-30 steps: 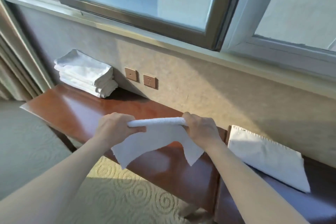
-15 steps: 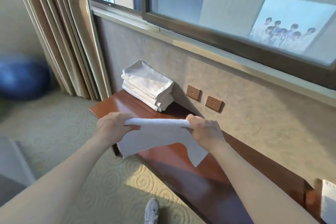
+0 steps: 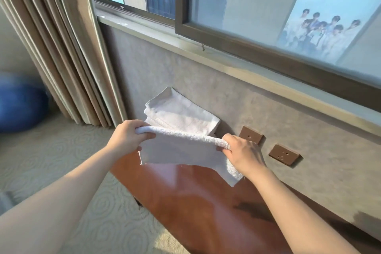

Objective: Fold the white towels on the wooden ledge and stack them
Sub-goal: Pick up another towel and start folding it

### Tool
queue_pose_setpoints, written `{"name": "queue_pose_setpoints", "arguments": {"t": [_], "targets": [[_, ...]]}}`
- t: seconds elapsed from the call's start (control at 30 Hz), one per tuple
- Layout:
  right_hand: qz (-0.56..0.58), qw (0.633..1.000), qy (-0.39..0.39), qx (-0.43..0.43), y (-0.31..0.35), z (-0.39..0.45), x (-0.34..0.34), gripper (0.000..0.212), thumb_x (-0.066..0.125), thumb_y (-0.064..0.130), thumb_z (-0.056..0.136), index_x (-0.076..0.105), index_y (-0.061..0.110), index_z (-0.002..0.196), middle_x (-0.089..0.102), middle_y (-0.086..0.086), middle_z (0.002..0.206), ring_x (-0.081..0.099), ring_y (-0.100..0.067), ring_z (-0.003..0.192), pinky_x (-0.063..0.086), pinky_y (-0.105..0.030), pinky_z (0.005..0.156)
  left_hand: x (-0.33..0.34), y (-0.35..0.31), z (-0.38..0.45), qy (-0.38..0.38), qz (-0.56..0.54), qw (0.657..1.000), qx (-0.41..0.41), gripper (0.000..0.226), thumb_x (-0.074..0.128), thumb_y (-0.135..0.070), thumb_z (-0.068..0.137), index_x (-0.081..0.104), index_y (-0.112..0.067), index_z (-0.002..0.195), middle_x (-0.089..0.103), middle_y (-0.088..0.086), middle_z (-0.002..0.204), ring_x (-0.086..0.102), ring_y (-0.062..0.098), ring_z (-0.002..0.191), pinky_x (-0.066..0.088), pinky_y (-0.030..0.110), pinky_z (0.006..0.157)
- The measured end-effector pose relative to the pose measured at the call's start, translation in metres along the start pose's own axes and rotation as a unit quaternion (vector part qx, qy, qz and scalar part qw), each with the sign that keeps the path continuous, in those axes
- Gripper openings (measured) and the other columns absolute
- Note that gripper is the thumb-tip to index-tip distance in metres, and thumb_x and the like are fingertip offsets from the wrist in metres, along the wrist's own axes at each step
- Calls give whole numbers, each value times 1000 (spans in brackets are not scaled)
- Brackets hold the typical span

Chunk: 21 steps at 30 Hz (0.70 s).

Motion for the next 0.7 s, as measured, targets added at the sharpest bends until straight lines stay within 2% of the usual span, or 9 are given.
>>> {"name": "queue_pose_setpoints", "arguments": {"t": [0.07,0.17,0.23,0.3,0.37,0.43,0.5,0.57,0.7], "targets": [[2,1000,4,28,3,25,0,21,57,33,101,53,20,117,66,3,118,64,-31,108,33,-36,69,-3,6,37,22,-79,997,-12,14,86,-22,79,76,-20,89,69,8,84,69,25,74,62,35,61],[47,996,11,78,-1,59,10,24,56,24,102,53,22,126,60,3,129,61,-30,113,41,-37,73,-6,9,93,63,-171,983,-16,26,83,-14,82,67,-5,100,57,11,79,63,29,73,49,20,43],[70,991,14,112,-3,78,18,27,56,21,102,52,27,128,56,6,130,61,-28,113,50,-41,80,-8,9,131,87,-181,980,-11,22,82,-16,82,66,-6,92,53,3,70,62,28,71,44,16,37],[71,985,15,154,-1,97,25,22,57,23,101,55,24,123,56,4,125,61,-28,112,51,-43,84,-11,8,174,111,-177,978,23,22,85,-29,72,68,-15,73,49,-7,61,57,20,67,52,18,45],[61,977,9,206,0,116,26,16,58,32,101,56,18,108,59,-3,114,62,-31,108,50,-42,82,-13,7,218,134,-170,975,42,27,85,-26,72,63,-19,59,43,-18,51,51,14,62,59,20,57],[51,960,9,275,-1,135,24,22,55,38,102,56,16,102,63,-8,110,62,-34,107,46,-40,78,-11,4,259,164,-160,972,56,21,80,-16,83,64,-18,69,52,-18,51,55,14,65,59,18,62],[78,935,-8,346,-5,153,19,24,52,36,104,58,14,111,67,-13,116,63,-35,106,42,-38,75,-10,-6,294,197,-176,962,74,12,79,-18,84,70,-10,85,66,-5,71,63,20,75,59,18,66],[126,904,-65,403,-5,168,8,24,51,30,105,58,13,119,67,-16,120,63,-37,107,42,-37,77,-8,-21,324,214,-189,954,98,16,79,-19,85,71,-8,94,68,9,85,66,23,82,57,16,67],[148,846,-273,433,17,166,-4,22,55,19,102,59,11,122,59,-9,122,53,-29,114,38,-33,87,-16,-46,360,172,-223,943,177,16,78,-16,87,70,-3,93,62,10,80,56,16,72,42,14,58]]}}
Point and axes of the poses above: each hand's wrist, its own z-axis towards the middle knuckle, its own x-axis out of the palm, y = z × x, the point moved 6 cm from there along z, towards the middle knuckle
